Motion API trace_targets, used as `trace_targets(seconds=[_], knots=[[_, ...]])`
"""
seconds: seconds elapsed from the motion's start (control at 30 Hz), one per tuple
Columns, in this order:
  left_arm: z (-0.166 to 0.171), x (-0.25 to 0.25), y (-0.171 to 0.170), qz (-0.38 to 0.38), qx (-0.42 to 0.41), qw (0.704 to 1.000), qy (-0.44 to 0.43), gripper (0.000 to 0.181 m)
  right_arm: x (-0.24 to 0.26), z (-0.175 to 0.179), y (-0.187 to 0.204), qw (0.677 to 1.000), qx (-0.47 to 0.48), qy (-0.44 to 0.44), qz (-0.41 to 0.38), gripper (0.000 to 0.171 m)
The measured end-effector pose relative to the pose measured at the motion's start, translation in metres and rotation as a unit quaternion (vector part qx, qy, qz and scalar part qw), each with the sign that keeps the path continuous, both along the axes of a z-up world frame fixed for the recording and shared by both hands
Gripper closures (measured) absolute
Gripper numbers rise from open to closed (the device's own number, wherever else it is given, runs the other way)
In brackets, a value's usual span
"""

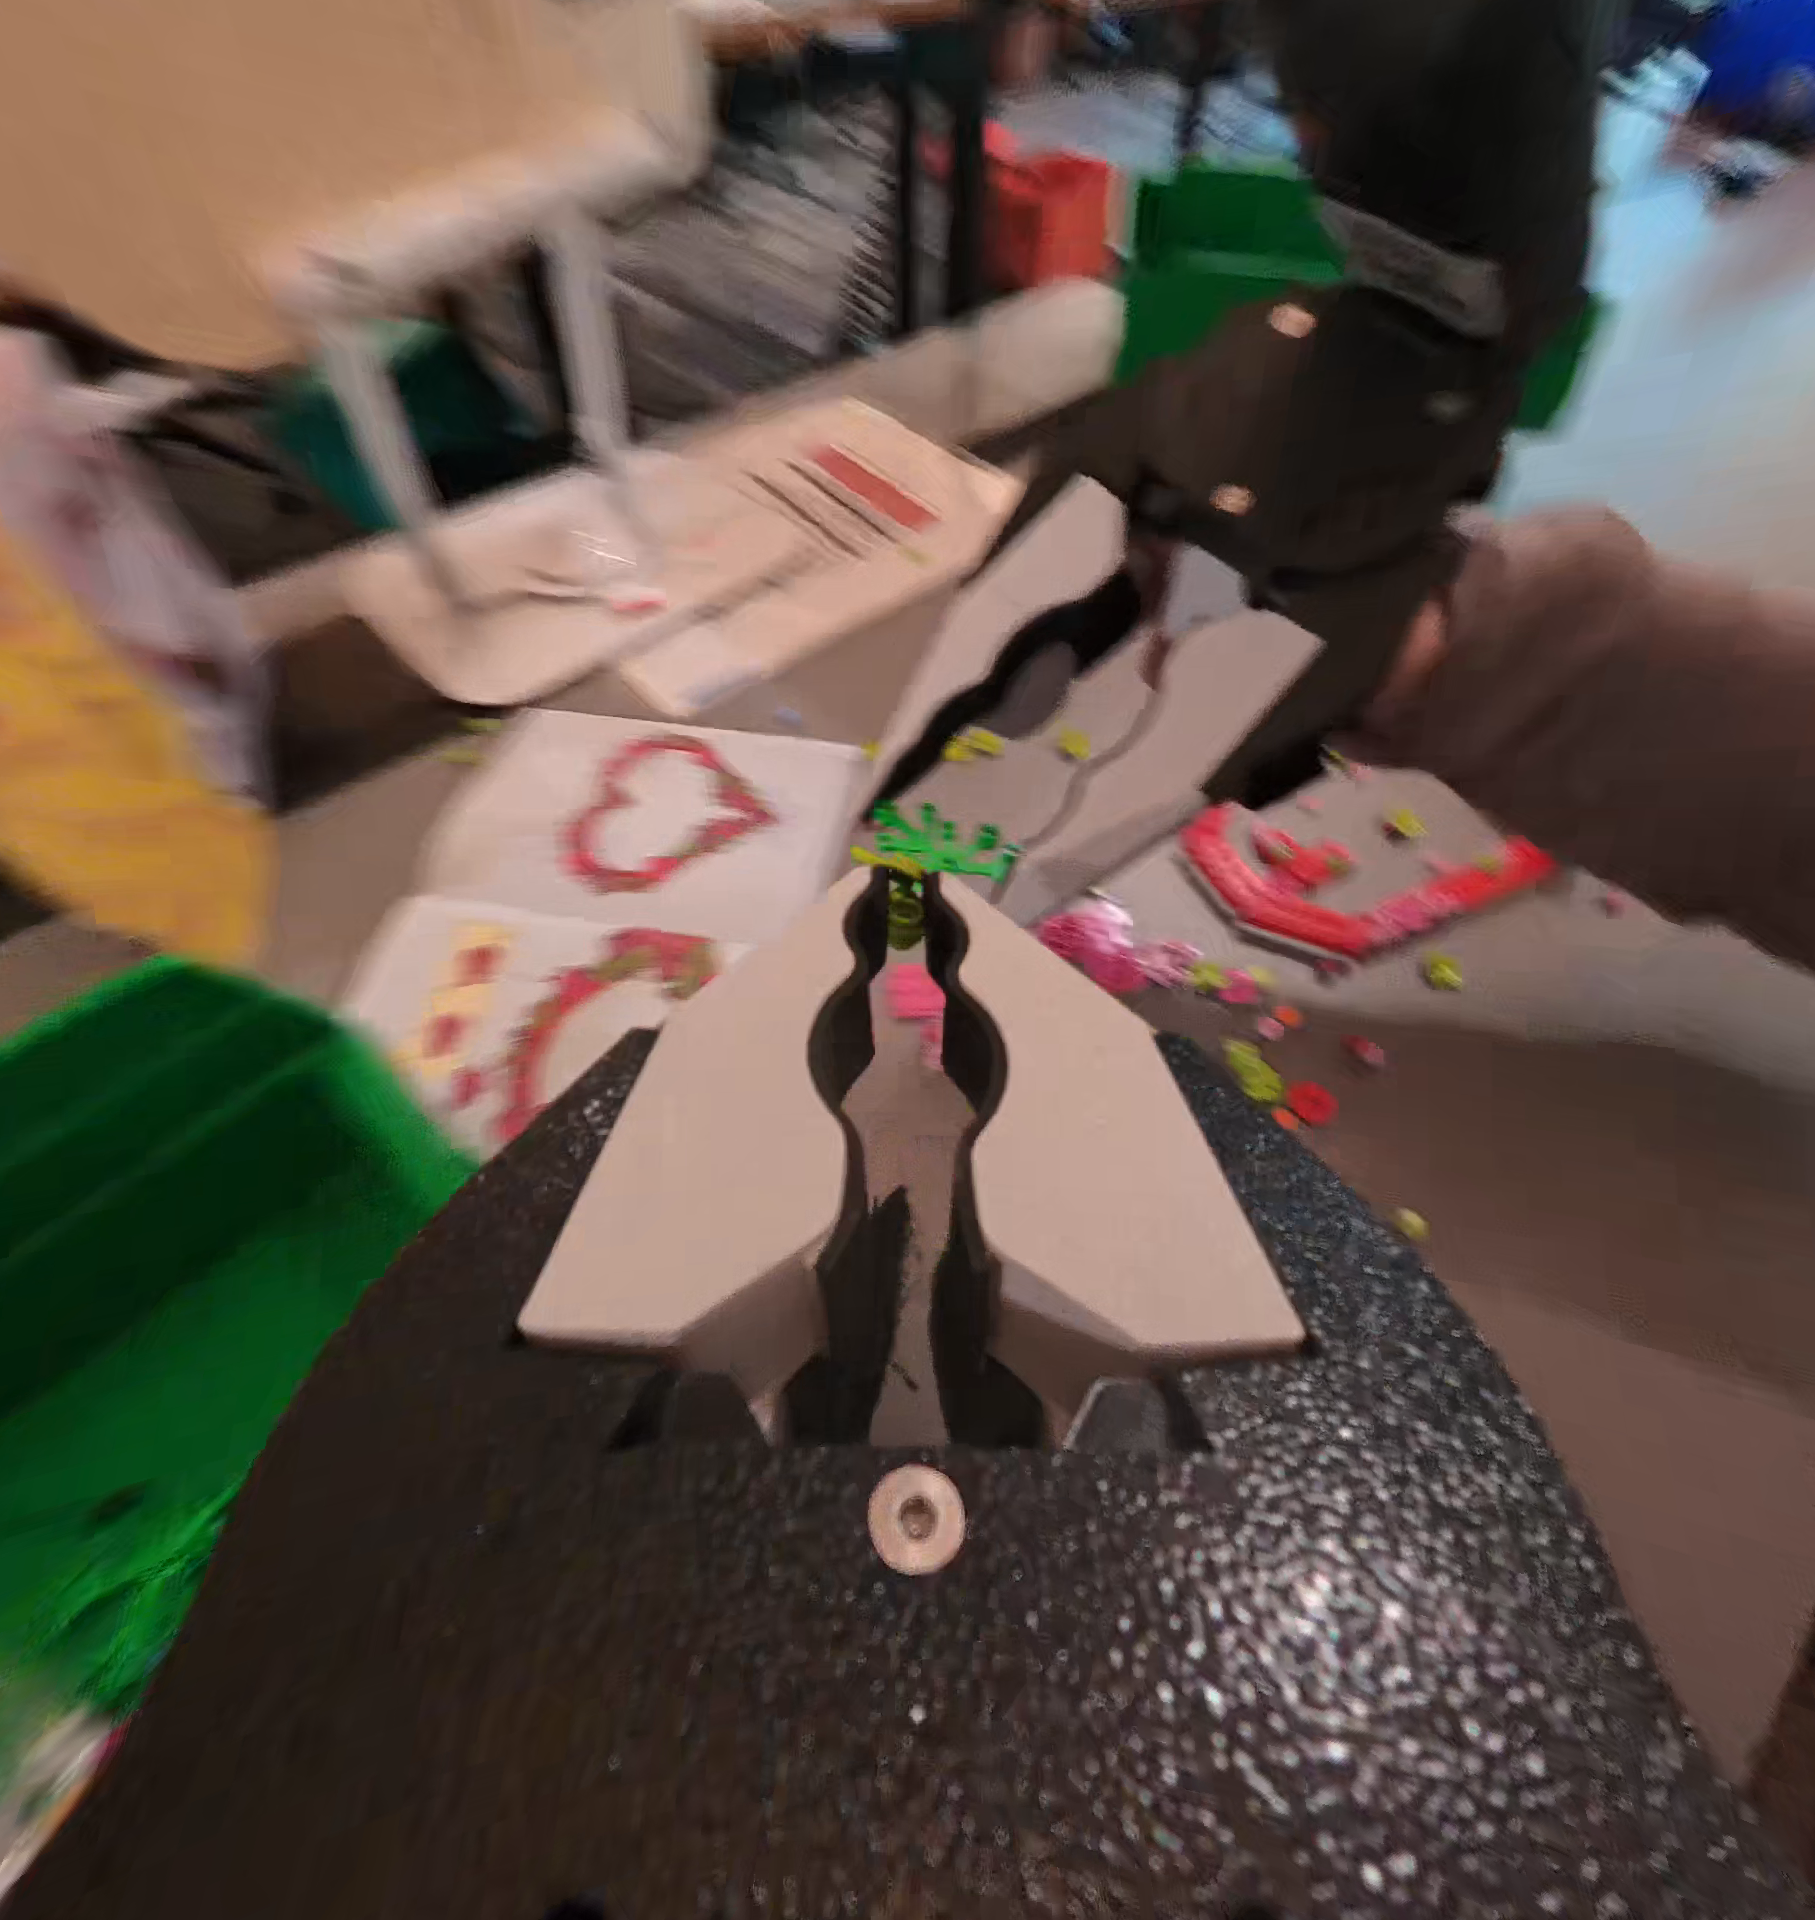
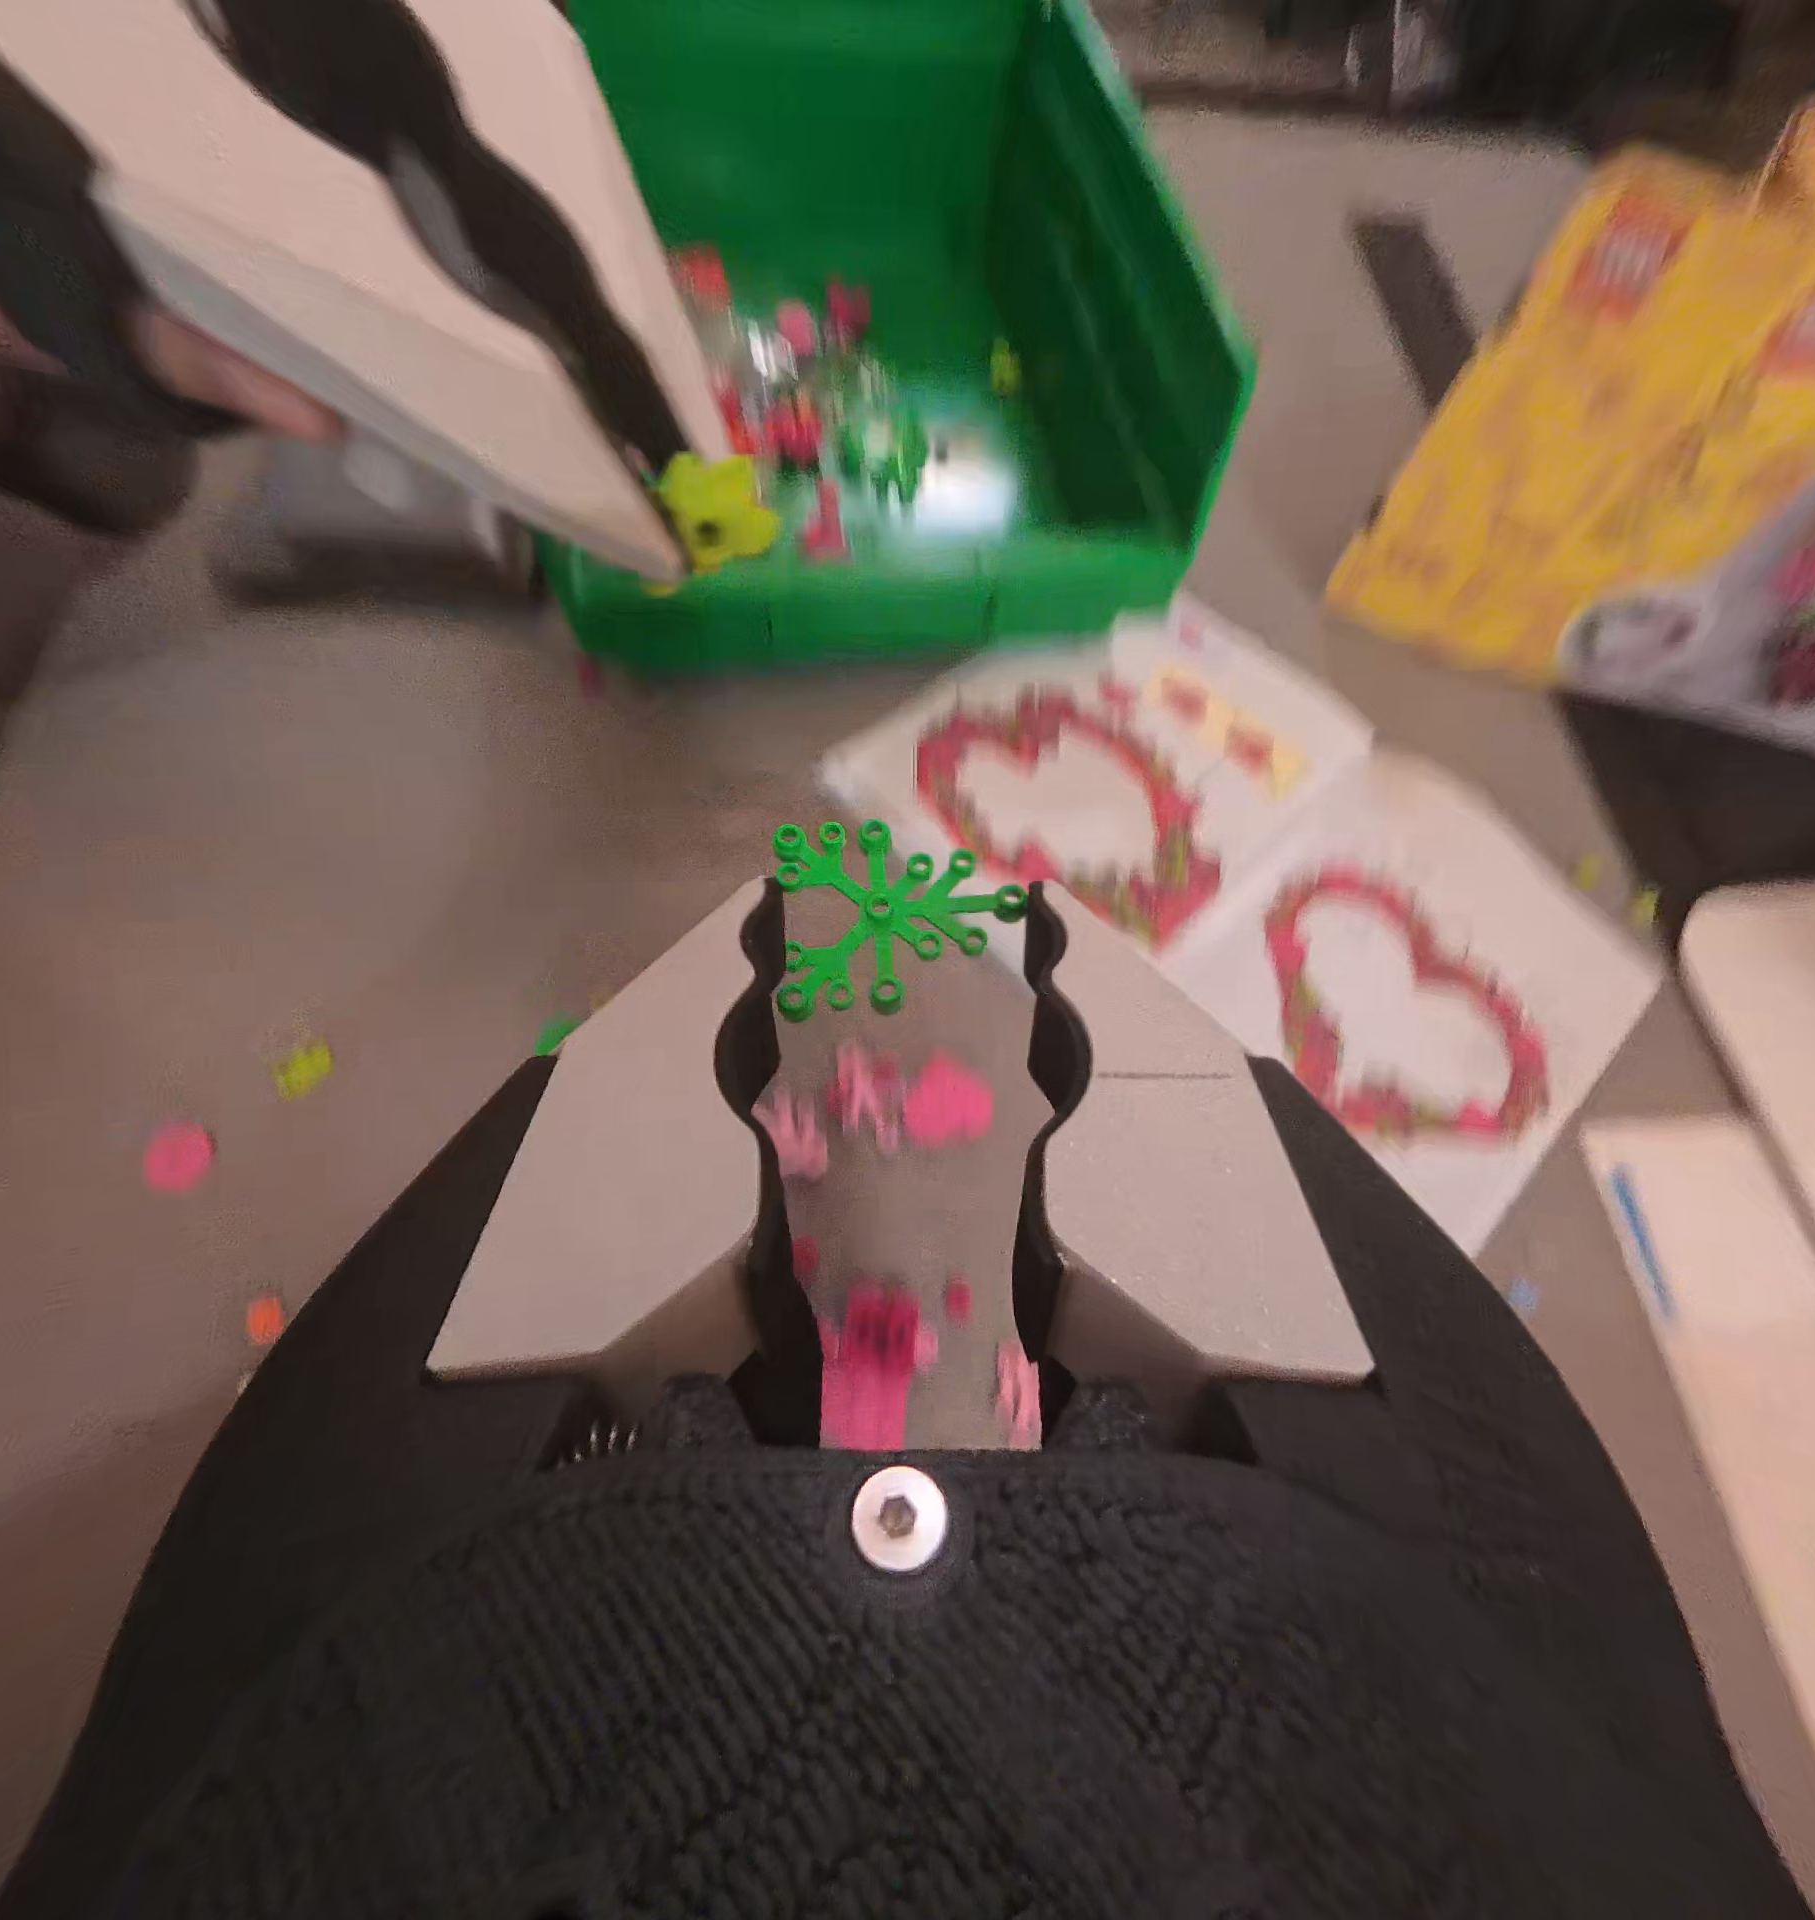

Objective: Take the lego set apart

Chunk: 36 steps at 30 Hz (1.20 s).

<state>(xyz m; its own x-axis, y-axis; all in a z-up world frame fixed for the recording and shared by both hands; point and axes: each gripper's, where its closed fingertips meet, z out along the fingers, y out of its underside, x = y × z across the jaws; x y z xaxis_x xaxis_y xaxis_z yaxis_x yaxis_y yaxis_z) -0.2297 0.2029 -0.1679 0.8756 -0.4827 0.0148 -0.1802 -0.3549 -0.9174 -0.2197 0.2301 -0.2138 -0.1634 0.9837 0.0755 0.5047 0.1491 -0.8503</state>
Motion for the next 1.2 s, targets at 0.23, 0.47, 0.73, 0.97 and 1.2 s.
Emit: trace_targets(seconds=[0.23, 0.47, 0.73, 0.97, 1.2], knots=[[0.000, -0.168, 0.003, 0.270, -0.046, 0.962, -0.010, 0.177, -0.145, 0.054, -0.024, 0.999, 0.028, 0.021, 0.022, 0.125], [-0.015, -0.212, -0.012, 0.336, -0.049, 0.938, -0.072, 0.132, -0.190, 0.023, -0.030, 0.998, 0.046, -0.039, 0.008, 0.062], [-0.013, -0.051, -0.022, 0.054, -0.015, 0.994, -0.091, 0.104, -0.046, 0.021, -0.016, 0.999, 0.044, -0.026, 0.001, 0.059], [-0.118, 0.075, -0.031, -0.178, -0.130, 0.974, 0.054, 0.065, 0.089, -0.078, -0.015, 0.992, -0.017, -0.126, -0.023, 0.041], [-0.140, 0.080, -0.003, -0.226, -0.158, 0.959, 0.064, 0.051, 0.101, -0.115, -0.006, 0.985, -0.004, -0.169, -0.018, 0.052]])
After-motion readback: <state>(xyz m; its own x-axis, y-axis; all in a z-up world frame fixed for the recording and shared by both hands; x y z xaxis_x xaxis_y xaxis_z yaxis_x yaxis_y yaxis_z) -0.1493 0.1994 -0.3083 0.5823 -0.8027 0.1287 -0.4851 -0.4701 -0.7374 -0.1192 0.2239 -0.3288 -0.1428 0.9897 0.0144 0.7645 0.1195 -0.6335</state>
